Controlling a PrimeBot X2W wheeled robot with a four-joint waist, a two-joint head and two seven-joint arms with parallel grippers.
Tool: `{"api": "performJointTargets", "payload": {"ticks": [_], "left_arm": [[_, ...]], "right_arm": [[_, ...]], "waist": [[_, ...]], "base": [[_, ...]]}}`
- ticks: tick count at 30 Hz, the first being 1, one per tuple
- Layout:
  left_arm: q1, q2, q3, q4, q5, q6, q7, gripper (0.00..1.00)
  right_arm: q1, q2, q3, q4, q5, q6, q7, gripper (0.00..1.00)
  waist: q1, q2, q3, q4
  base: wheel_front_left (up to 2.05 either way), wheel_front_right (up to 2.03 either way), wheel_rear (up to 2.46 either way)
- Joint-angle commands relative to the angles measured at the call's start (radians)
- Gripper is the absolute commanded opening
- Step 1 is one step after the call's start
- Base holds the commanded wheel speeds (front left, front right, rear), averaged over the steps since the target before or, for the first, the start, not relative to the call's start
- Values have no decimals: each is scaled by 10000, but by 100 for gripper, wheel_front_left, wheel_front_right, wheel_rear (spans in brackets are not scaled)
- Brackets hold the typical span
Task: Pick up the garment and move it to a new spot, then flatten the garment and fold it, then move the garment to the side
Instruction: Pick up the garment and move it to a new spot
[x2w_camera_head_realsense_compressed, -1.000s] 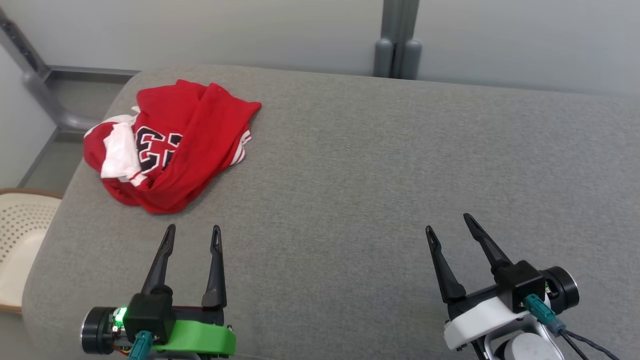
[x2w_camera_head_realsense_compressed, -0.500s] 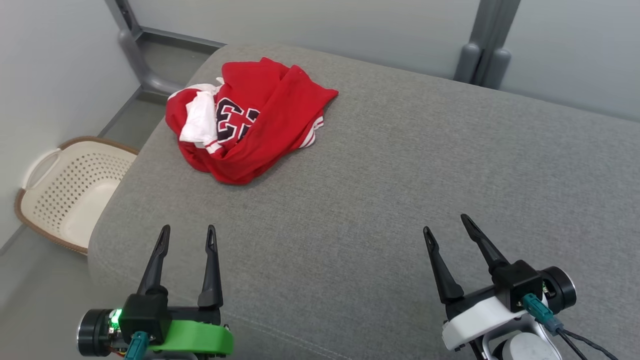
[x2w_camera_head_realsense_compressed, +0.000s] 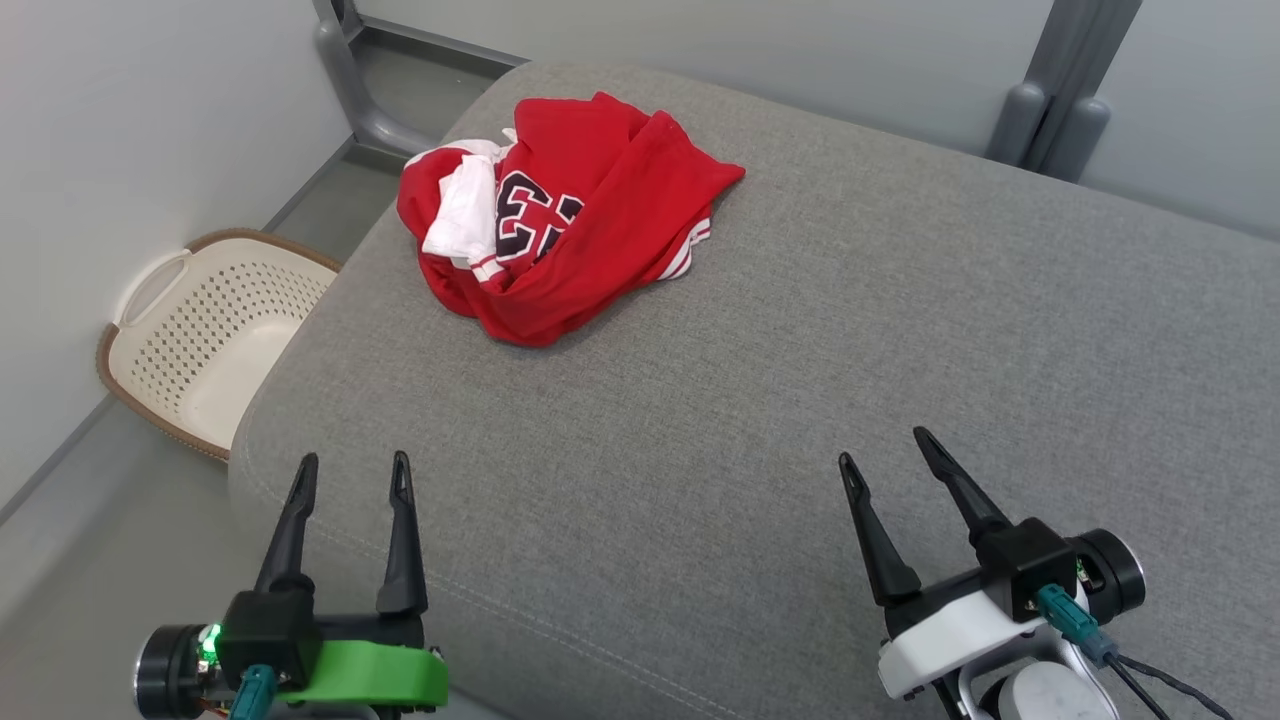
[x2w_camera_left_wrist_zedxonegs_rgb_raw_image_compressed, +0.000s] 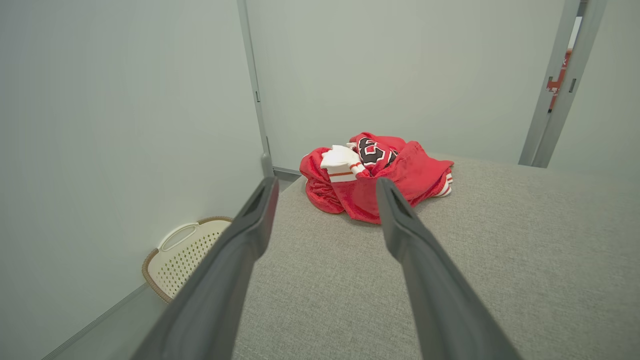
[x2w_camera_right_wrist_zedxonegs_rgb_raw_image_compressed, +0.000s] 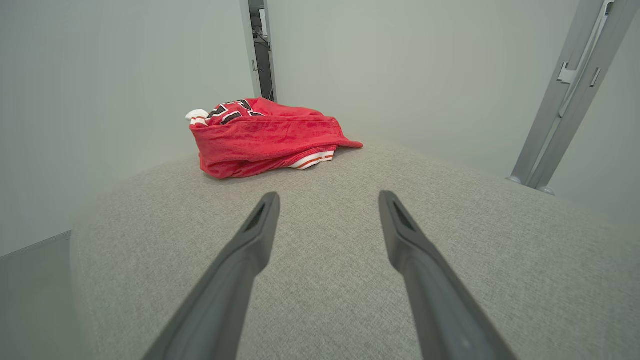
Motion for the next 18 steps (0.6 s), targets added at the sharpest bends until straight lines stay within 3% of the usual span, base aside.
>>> {"api": "performJointTargets", "payload": {"ticks": [1, 6, 12, 15, 18], "left_arm": [[-363, 43, 153, -86, 107, -54, -32, 100], [-1510, 38, 512, -266, 256, -355, -27, 100], [-3894, 144, 1105, 278, 14, -1224, -20, 100], [-5685, 651, 1274, 1620, -289, -1541, -18, 100], [-7114, 960, 606, 3739, -1716, -1619, 456, 100]], "right_arm": [[-240, -40, -13, -4, -171, 5, -31, 100], [-680, -386, -98, -182, -490, 5, -31, 100], [-1225, -1078, -183, -367, -608, 5, -31, 100], [-1545, -1413, -110, -506, -675, 5, -31, 100], [-1643, -1609, -210, -562, -725, 5, -31, 100]], "waist": [[0, 0, 409, -151], [0, 0, 1498, -339], [0, 0, 2773, -508], [0, 0, 3364, -751], [0, 0, 3646, -953]], "base": [[0, 0, 0], [0, 0, 0], [0, 0, 0], [0, 0, 0], [0, 0, 0]]}}
